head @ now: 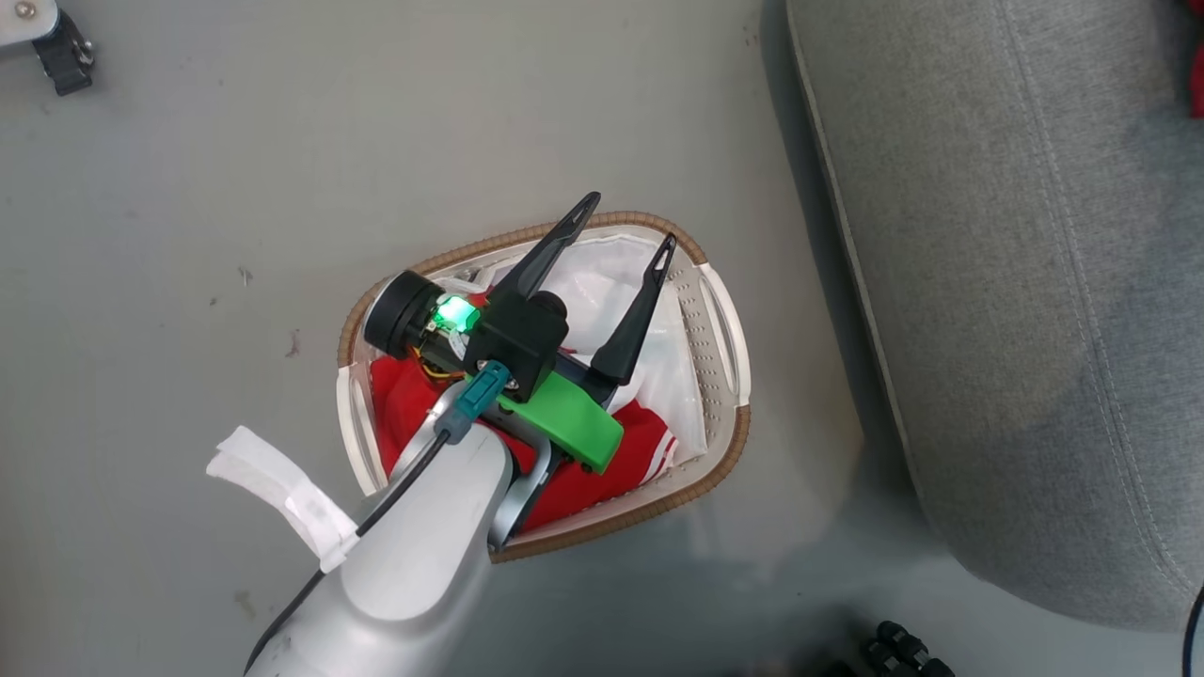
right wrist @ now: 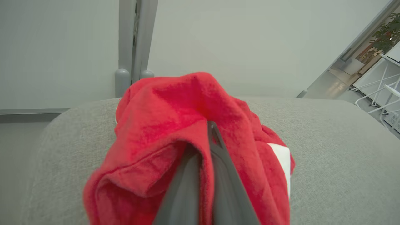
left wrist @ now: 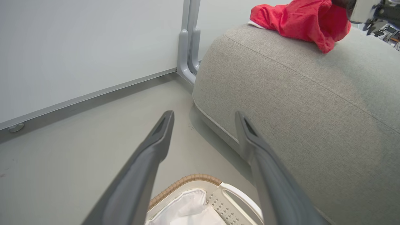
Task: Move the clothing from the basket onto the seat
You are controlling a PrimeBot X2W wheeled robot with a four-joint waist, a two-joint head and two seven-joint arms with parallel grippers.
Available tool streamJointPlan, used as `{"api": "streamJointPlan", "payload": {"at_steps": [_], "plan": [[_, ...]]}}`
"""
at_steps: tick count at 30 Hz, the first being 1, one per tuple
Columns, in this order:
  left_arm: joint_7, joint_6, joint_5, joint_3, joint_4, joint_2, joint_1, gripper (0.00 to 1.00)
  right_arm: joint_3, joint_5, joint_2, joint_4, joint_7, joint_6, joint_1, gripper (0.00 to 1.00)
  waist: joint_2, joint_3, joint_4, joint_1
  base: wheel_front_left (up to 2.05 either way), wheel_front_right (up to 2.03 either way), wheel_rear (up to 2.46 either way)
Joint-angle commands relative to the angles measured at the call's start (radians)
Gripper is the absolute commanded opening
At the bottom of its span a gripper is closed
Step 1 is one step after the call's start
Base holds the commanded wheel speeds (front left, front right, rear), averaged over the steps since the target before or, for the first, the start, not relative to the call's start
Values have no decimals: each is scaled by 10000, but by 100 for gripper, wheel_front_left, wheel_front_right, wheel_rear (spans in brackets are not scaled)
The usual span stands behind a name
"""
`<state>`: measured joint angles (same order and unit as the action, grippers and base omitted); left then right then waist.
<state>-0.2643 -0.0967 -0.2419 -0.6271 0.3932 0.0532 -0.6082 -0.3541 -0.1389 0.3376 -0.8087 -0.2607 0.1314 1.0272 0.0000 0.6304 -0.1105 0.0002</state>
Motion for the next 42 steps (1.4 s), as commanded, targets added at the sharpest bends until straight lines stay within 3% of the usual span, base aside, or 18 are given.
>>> {"api": "streamJointPlan", "payload": {"at_steps": [1, 4, 6, 7, 8, 9, 10, 32, 42], "plan": [[-2, 42, -9, 43, 13, 20, -25, 100, 105, 110, -24, 207, -53, -14, -240, 0, 0, 64, -20, -2, 0, 0, 0], [-3, 46, -34, 61, 90, 65, 19, 100, 305, 233, -178, 494, -55, -14, -616, 0, 0, 20, -160, -2, 0, 0, 0], [-2, 33, -39, 53, 133, 71, 32, 100, 400, 311, -246, 666, -55, -14, -787, 13, 0, -25, -225, -2, 0, 0, 0], [-2, 31, -44, 44, 158, 70, 43, 100, 438, 342, -279, 743, -56, -14, -884, 32, 0, -56, -255, -2, 0, 0, 0], [-3, 29, -50, 42, 179, 69, 52, 100, 476, 342, -304, 797, -56, -14, -976, 42, 0, -92, -277, -2, 0, 0, 0], [-3, 25, -66, 46, 205, 69, 60, 100, 505, 350, -338, 861, -57, -14, -1082, 85, 0, -140, -303, -2, 0, 0, 0], [-3, 19, -79, 56, 228, 67, 67, 100, 537, 353, -368, 918, -57, -14, -1173, 100, 0, -187, -322, -2, 0, 0, 0], [-2, 107, -532, 1007, 398, 9, 1573, 100, 2742, 1509, -457, 1916, -59, -14, -3986, 100, 0, -3226, -429, -2, 0, 0, 0], [-2, 368, -628, 2270, 102, -6, 2934, 100, 2823, 2148, -1334, 2332, -60, -14, -4351, 100, 0, -4838, -127, -2, 0, 0, 0]]}}
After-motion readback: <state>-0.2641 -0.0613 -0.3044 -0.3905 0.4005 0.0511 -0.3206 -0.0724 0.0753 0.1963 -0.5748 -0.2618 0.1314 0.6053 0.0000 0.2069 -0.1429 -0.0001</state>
